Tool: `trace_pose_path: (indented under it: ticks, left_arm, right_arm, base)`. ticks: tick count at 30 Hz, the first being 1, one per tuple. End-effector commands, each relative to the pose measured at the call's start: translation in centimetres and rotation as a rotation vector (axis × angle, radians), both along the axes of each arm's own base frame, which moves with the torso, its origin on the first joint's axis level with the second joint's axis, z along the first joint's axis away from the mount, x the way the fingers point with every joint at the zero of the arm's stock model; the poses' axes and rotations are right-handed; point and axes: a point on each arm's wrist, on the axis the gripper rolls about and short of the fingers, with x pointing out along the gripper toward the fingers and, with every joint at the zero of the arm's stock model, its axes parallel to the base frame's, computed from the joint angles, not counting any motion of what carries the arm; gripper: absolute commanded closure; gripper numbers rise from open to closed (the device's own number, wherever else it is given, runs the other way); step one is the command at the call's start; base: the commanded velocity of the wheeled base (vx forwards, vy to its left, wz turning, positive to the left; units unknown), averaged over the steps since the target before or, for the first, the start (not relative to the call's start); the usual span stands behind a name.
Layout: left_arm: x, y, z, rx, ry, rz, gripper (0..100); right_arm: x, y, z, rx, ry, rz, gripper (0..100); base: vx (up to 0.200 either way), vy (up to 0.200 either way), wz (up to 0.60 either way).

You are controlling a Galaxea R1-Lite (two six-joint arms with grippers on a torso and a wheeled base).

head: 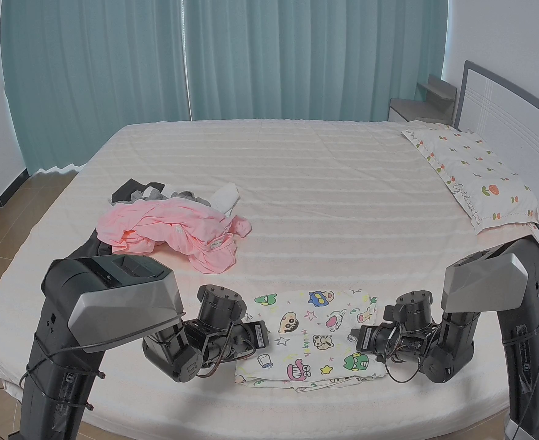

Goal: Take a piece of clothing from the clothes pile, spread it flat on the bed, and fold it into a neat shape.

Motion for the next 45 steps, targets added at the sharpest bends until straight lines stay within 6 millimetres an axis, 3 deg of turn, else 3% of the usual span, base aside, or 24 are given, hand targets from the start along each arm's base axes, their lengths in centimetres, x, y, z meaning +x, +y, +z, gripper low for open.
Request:
trace_pose_path:
  ticks: [1, 15, 21, 35, 45]
  left_arm:
    - [-0.5, -0.3, 0.6, -0.016, -0.006, 0.011, 100]
    - [-1.7, -0.3, 2.9, -0.044, -0.026, 0.009, 100]
    - [-1.7, -0.4, 4.0, -0.087, -0.027, 0.030, 100]
    - [-1.4, -0.7, 4.6, -0.126, -0.030, 0.048, 100]
    - [-1.8, -1.1, 5.2, -0.135, -0.040, 0.034, 100]
  right_arm:
    - [-0.4, -0.2, 0.0, 0.004, -0.003, -0.002, 100]
    - [-1.1, -0.5, 1.4, 0.062, -0.034, -0.021, 100]
    - [-1.3, -0.5, 2.0, 0.067, -0.042, -0.021, 100]
    - [-1.3, -0.7, 3.0, 0.107, -0.078, -0.037, 100]
    - [-1.5, -0.8, 3.5, 0.111, -0.085, -0.039, 100]
  base:
    - [0.000, 0.000, 0.00]
    - [0.000, 0.000, 0.00]
    - [-0.200, 0.000, 0.00]
    - [0.000, 0.000, 0.00]
    - [0.000, -0.200, 0.00]
